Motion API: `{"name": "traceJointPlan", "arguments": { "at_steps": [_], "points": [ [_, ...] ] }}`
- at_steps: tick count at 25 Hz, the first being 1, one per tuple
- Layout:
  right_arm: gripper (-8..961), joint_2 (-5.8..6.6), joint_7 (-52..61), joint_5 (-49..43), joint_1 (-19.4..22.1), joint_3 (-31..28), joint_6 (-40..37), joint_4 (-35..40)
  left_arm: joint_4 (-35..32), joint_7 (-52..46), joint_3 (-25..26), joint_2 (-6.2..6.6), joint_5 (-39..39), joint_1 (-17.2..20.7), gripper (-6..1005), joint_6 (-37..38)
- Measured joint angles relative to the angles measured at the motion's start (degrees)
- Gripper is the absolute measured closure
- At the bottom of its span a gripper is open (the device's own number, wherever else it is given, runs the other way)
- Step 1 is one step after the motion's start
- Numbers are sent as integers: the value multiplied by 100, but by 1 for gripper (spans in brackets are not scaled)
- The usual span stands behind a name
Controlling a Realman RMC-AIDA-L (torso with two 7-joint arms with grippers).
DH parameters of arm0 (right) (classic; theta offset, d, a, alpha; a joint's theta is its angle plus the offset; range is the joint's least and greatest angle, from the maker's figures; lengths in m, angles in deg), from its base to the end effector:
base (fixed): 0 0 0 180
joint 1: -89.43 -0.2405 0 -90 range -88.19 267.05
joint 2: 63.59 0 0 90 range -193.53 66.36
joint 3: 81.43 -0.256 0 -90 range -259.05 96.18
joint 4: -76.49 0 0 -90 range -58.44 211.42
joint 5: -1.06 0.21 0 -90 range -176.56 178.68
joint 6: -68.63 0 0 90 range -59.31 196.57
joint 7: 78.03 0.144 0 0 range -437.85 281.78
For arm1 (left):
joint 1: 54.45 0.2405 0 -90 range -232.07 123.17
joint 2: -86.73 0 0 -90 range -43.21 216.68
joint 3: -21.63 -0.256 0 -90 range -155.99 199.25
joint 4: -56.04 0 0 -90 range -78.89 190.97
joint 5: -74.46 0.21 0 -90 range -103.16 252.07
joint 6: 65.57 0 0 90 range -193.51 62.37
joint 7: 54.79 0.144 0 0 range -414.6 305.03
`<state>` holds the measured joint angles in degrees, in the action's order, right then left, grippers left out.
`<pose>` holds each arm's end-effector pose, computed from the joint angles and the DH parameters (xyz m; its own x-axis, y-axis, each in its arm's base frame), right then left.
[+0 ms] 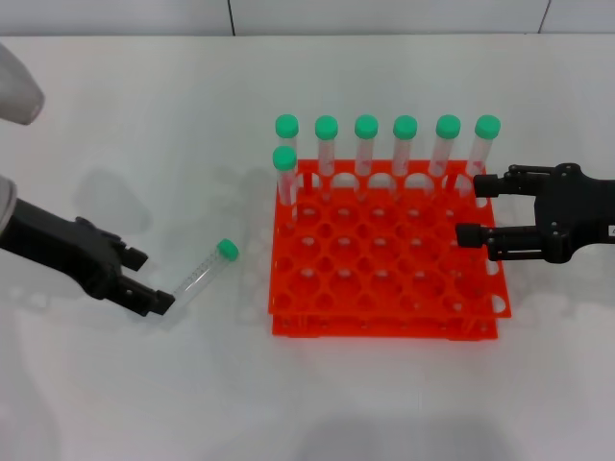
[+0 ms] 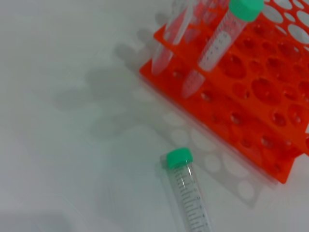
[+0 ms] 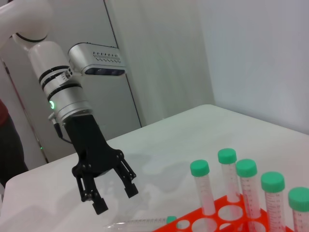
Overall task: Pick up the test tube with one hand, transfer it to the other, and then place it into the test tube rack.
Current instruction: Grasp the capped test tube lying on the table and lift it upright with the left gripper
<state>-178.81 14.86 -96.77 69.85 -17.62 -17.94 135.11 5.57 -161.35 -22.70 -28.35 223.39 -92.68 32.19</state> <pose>0.2353 0.3185 0.0306 0.8346 -0.2973 -0.4638 -0.4040 -0.9026 -0.1484 -0.2723 0.3431 0.0388 0.7927 0.5964 -0.1259 0.5810 -0.8018 -0.1399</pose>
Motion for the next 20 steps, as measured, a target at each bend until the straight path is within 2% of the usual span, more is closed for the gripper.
{"name": "traceJointPlan", "arguments": {
  "at_steps": [6,9,20],
  "points": [
    [183,0,0,-8,-10,0,0,0,299,7,-88,-19,18,-124,119,-177],
    [183,0,0,-23,-20,0,0,0,333,11,-192,-67,21,-141,120,-212],
    [183,0,-13,-41,-46,0,0,-27,407,6,-305,-84,31,-155,122,-291]
  ]
}}
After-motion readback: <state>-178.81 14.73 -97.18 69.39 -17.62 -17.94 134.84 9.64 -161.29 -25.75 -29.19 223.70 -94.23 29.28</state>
